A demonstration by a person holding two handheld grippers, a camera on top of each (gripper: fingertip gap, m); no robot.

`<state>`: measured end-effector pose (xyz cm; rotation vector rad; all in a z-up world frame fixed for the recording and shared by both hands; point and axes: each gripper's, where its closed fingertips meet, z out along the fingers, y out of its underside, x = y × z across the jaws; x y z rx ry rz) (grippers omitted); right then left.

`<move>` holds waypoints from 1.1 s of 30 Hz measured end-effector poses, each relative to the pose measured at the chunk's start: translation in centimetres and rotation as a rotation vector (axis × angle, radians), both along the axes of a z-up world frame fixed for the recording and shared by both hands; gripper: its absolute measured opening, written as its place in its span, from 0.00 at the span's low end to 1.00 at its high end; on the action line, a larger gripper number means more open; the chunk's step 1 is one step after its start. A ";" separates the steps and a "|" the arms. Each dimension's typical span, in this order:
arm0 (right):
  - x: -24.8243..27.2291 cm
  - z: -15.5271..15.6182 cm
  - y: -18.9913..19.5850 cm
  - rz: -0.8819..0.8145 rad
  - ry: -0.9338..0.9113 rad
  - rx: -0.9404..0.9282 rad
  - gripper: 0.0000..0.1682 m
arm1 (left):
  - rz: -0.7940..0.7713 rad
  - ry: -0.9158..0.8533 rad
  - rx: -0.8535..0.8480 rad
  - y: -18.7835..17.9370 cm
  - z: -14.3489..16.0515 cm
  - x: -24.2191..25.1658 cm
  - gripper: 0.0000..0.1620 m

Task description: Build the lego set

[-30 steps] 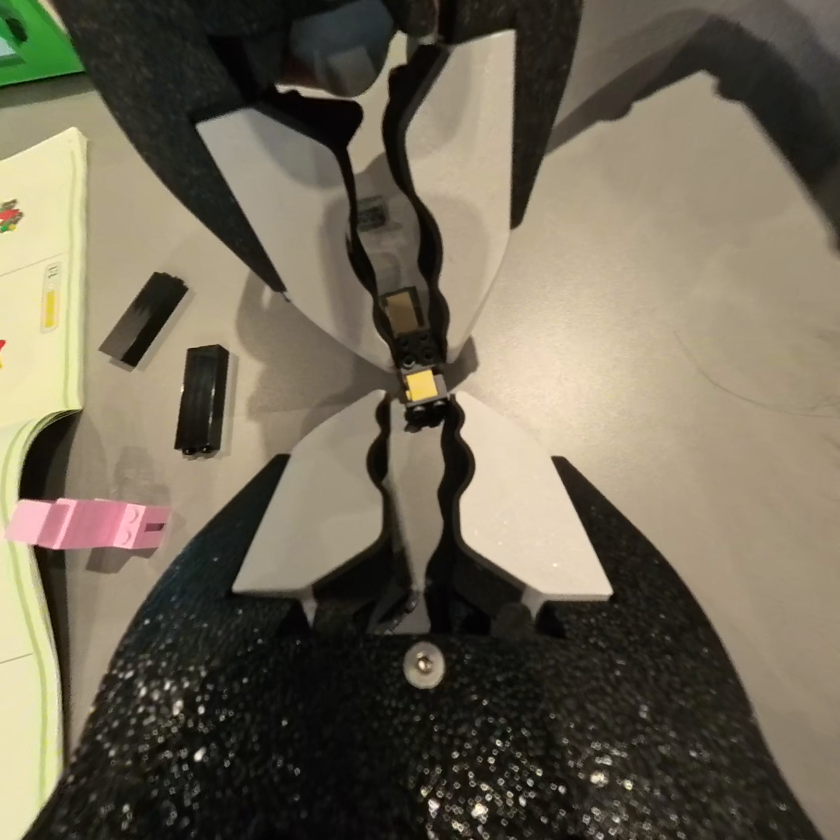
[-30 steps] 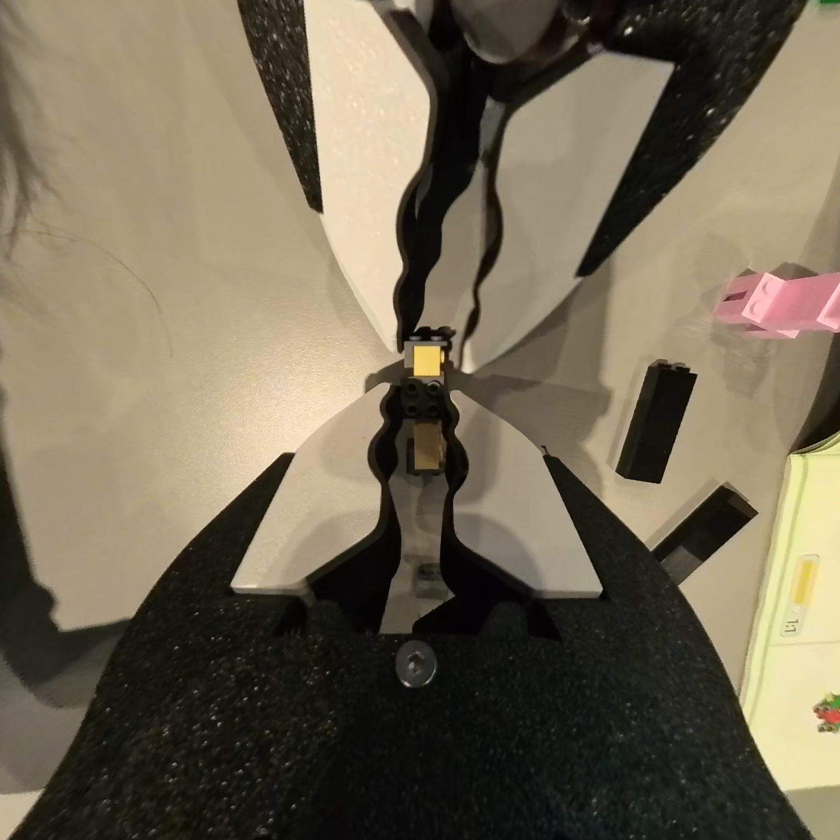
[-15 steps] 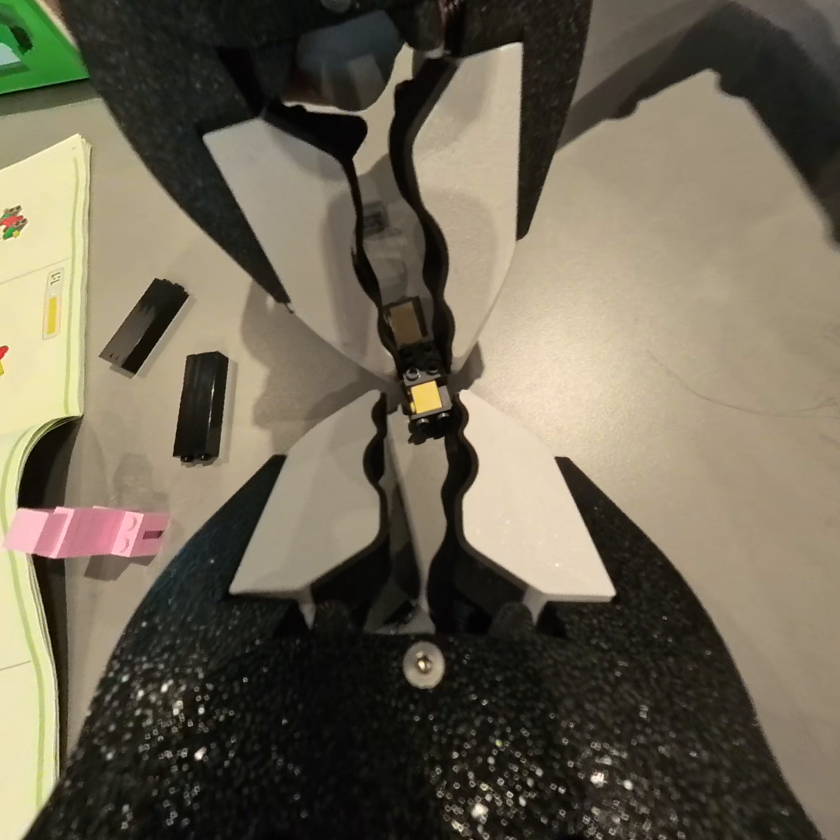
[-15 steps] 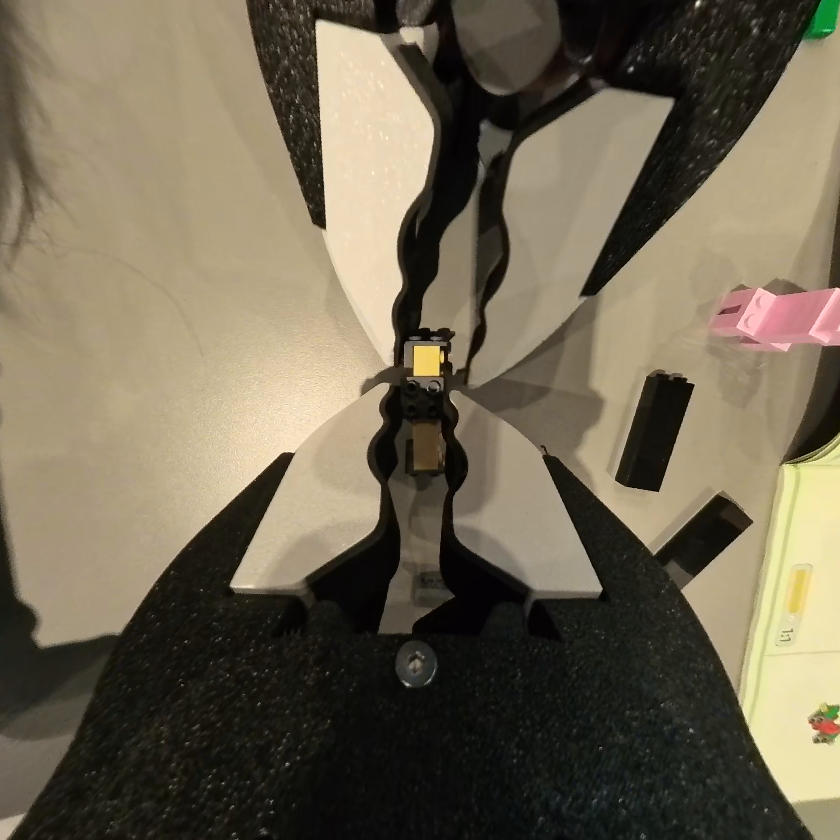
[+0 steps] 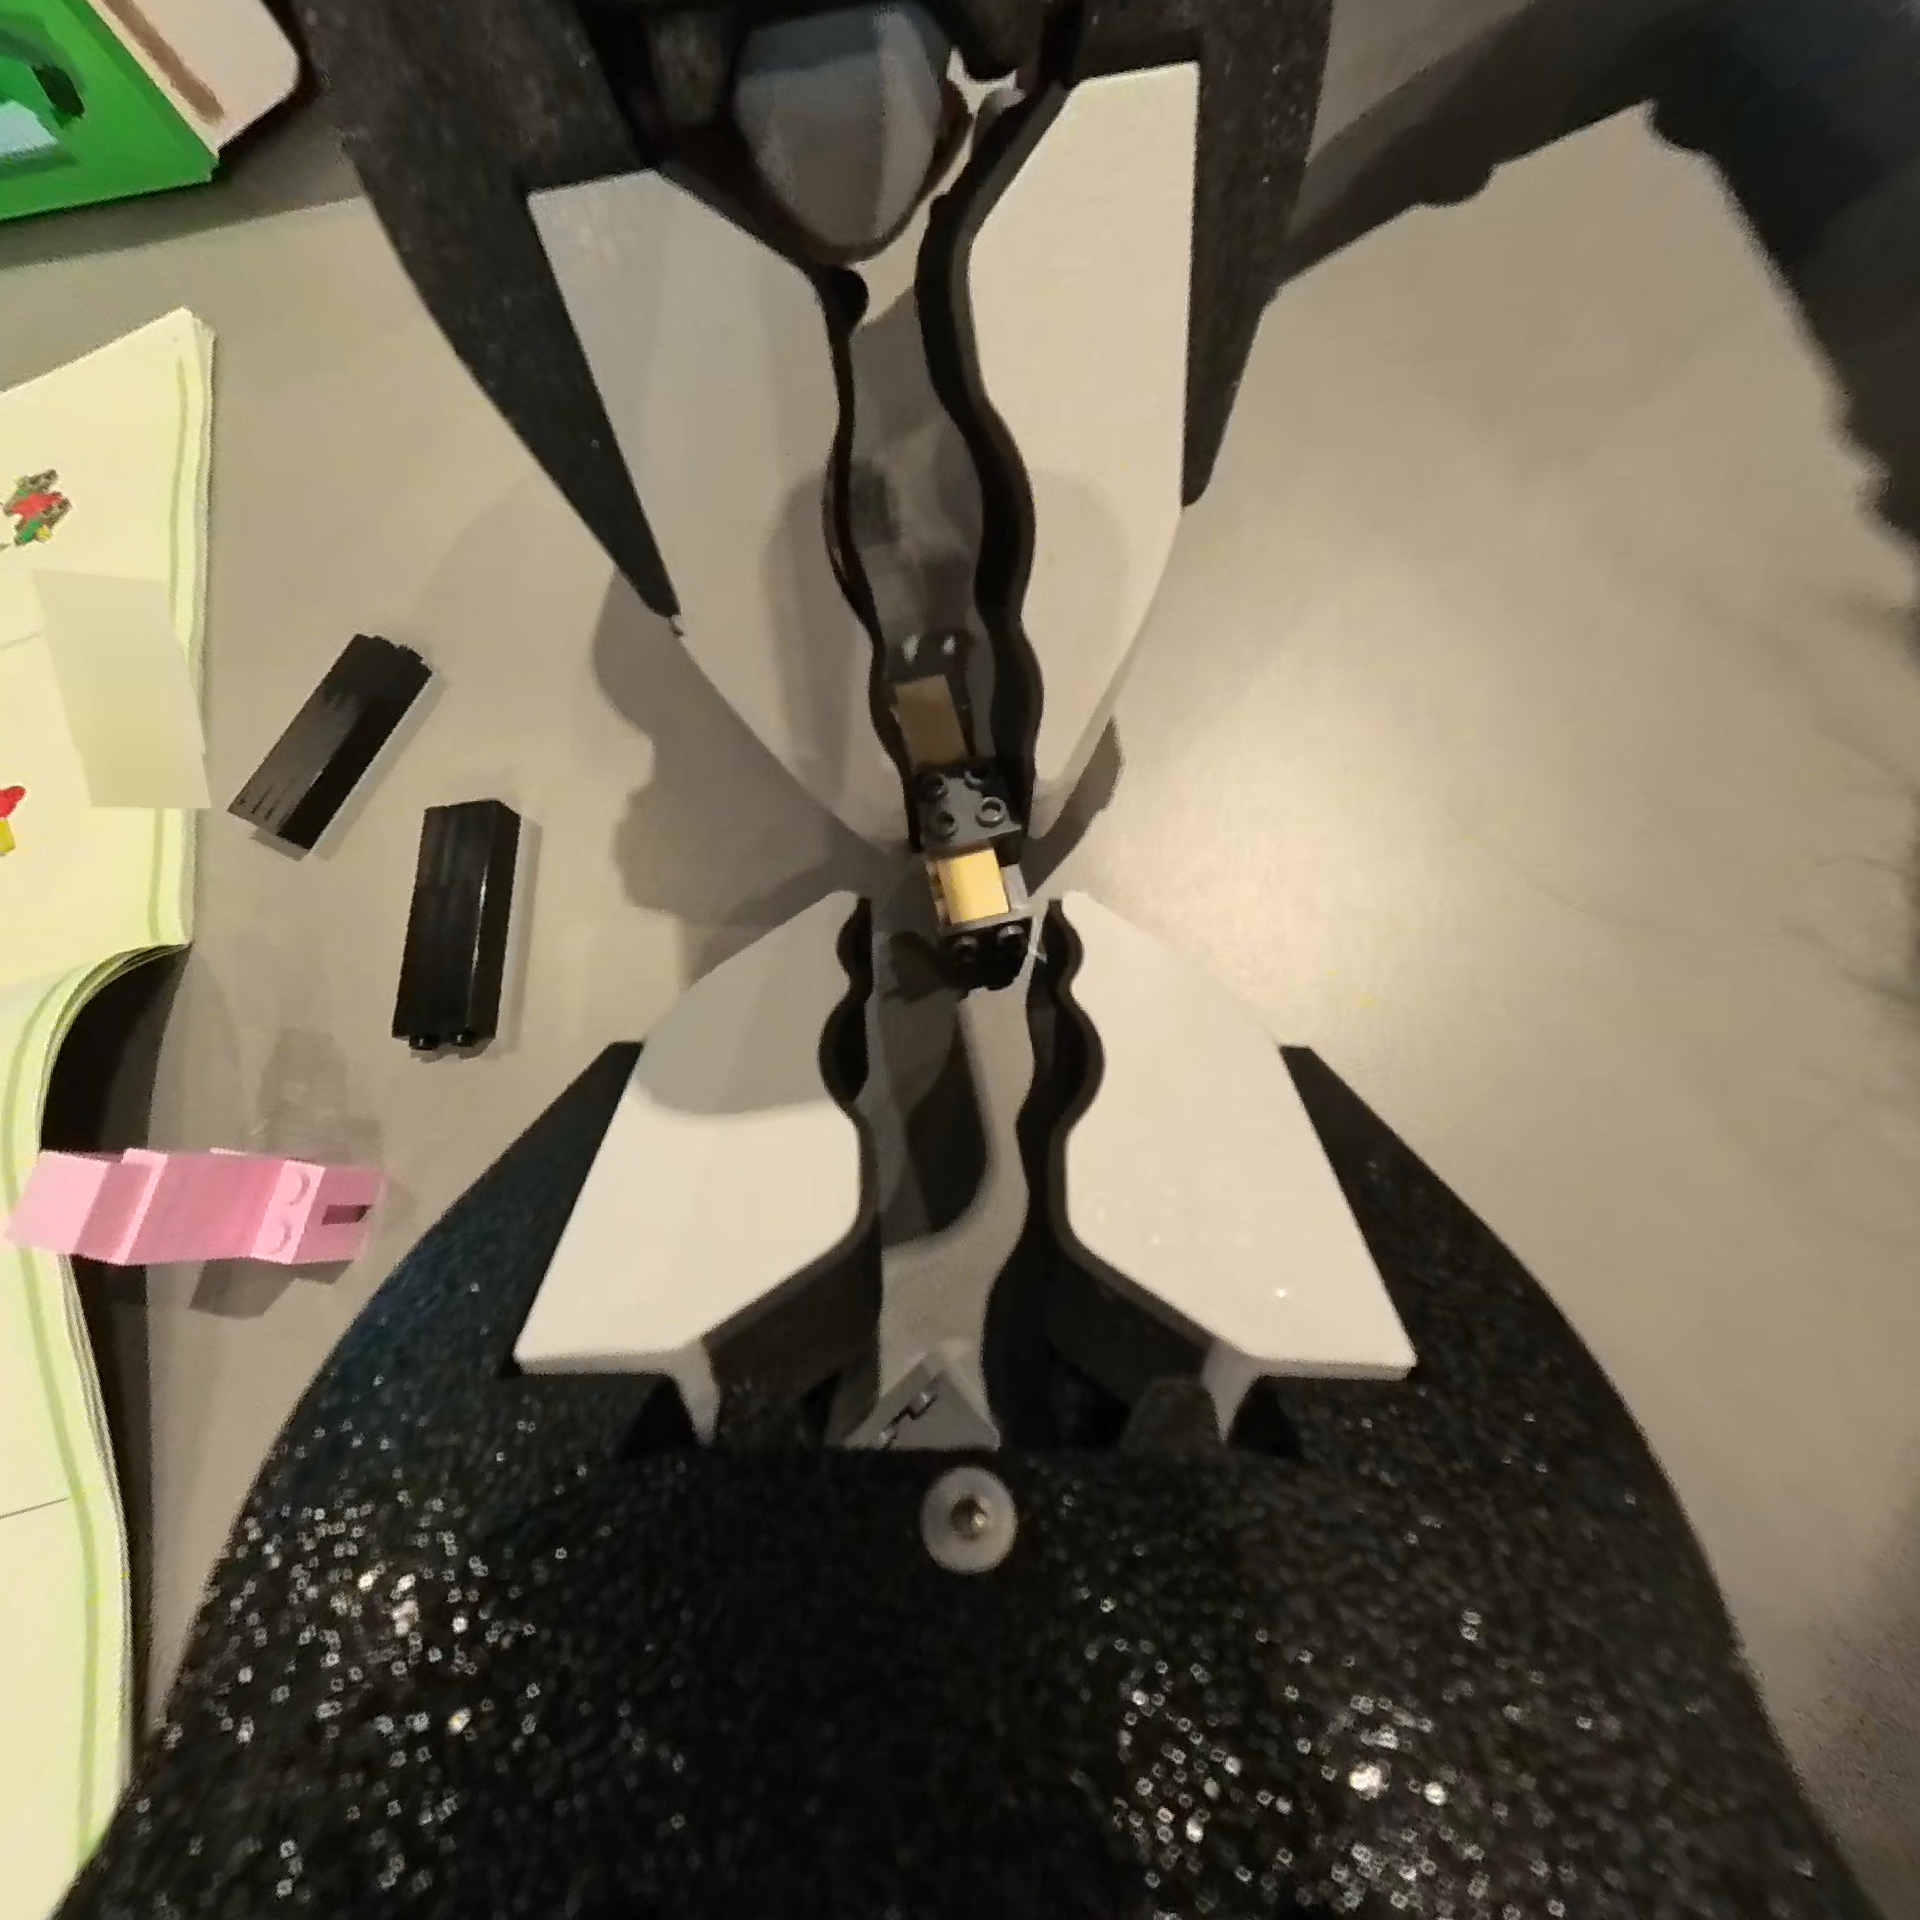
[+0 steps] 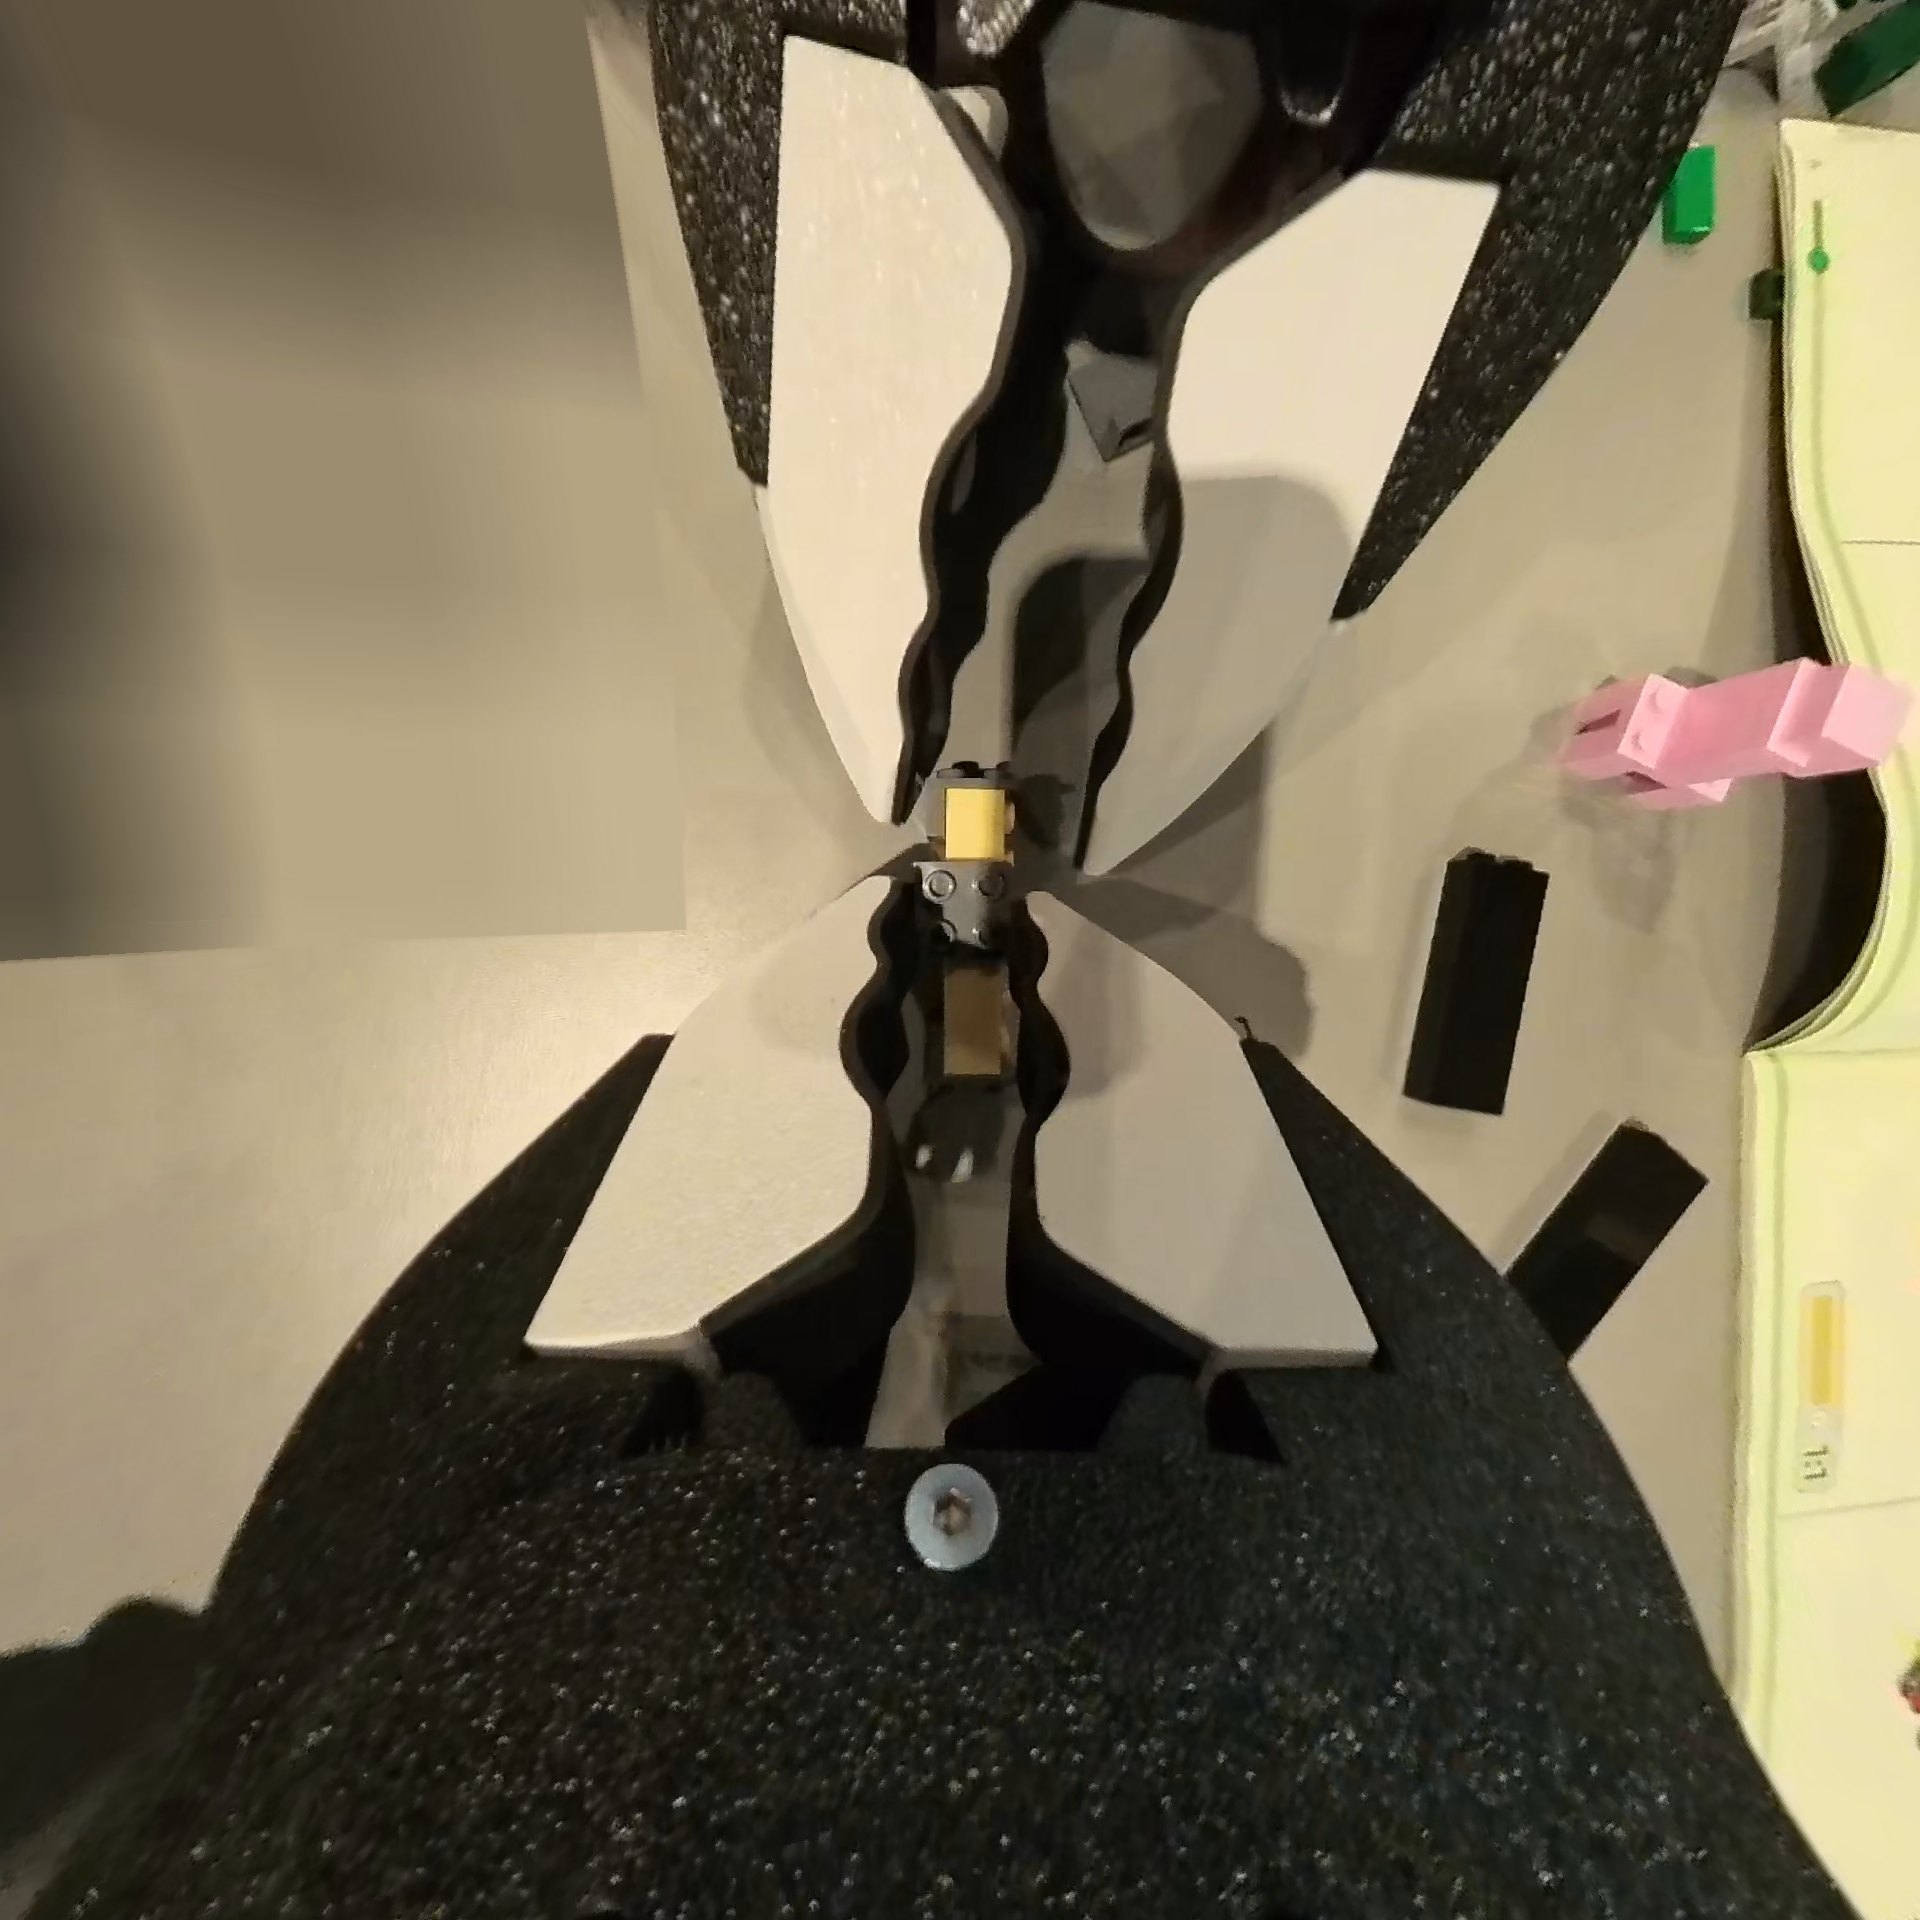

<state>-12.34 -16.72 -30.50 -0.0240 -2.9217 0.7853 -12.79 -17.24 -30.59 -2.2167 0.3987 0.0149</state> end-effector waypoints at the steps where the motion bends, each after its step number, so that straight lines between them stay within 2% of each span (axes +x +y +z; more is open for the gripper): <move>1: 0.0 0.0 0.0 -0.003 -0.001 -0.004 0.10 | -0.001 -0.008 -0.003 0.0 0.0 0.0 0.19; 5: -0.2 0.0 0.0 -0.033 -0.042 -0.001 0.10 | -0.027 -0.040 -0.022 0.0 -0.1 0.4 0.14; 17: -0.3 0.0 0.0 -0.016 -0.071 -0.025 0.10 | 0.024 -0.072 -0.036 0.2 -0.2 0.1 0.12; 33: -0.2 -0.1 0.0 -0.029 -0.126 -0.014 0.11 | 0.007 -0.111 -0.056 0.1 -0.3 0.3 0.10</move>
